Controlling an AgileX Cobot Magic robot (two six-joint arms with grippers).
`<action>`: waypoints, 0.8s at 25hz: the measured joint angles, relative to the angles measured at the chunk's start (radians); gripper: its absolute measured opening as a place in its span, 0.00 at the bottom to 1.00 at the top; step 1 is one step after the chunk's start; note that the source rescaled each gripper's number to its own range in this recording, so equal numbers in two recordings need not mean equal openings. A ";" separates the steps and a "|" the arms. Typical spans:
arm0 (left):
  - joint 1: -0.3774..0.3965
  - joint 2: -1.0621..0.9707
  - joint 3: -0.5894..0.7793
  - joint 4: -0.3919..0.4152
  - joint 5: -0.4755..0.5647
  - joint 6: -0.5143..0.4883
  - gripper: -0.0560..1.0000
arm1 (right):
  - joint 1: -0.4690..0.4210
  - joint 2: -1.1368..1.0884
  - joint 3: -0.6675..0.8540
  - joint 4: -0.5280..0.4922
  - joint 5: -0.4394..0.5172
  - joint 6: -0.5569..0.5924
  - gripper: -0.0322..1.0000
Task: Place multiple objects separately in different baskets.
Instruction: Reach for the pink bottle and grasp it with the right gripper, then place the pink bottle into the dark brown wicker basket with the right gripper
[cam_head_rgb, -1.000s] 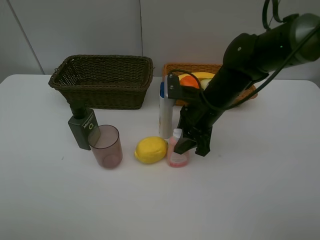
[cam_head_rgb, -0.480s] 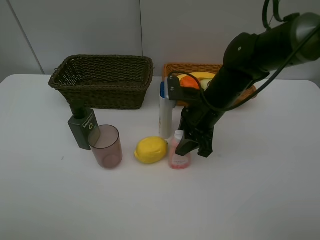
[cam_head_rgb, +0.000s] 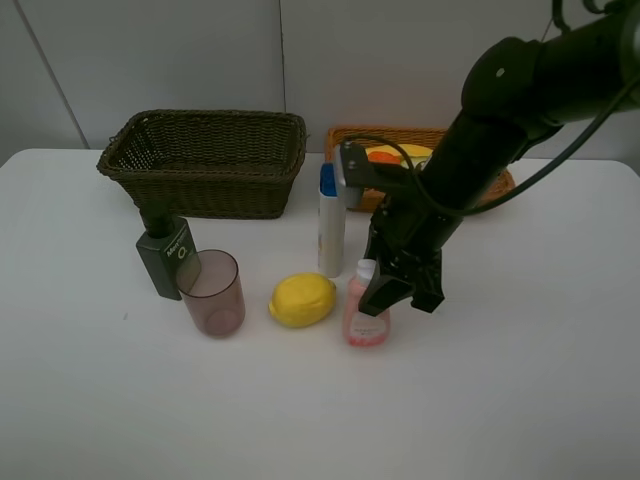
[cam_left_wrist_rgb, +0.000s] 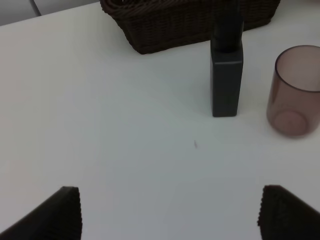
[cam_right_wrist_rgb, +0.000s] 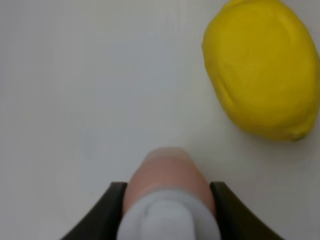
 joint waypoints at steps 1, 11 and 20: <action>0.000 0.000 0.000 0.000 0.000 0.000 0.95 | 0.000 -0.012 0.000 -0.002 0.004 0.014 0.20; 0.000 0.000 0.000 0.000 0.000 0.000 0.95 | 0.000 -0.069 -0.181 -0.008 0.149 0.224 0.20; 0.000 0.000 0.000 0.000 0.000 0.000 0.95 | 0.000 -0.069 -0.445 0.022 0.266 0.316 0.20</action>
